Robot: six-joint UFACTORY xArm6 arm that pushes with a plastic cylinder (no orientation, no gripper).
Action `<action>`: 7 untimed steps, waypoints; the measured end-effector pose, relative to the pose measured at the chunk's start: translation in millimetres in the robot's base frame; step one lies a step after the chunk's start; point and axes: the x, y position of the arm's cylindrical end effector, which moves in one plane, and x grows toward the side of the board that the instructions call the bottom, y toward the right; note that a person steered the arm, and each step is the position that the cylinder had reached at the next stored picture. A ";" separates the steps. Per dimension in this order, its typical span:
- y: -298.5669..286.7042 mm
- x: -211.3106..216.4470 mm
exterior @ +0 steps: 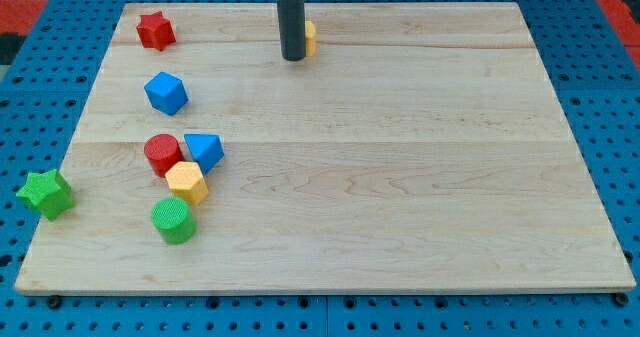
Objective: Move the yellow heart to the top centre of the board
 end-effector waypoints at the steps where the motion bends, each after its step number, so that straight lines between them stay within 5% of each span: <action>1: -0.2 -9.9; 4: 44.6 -10.9; 7: 29.9 -15.9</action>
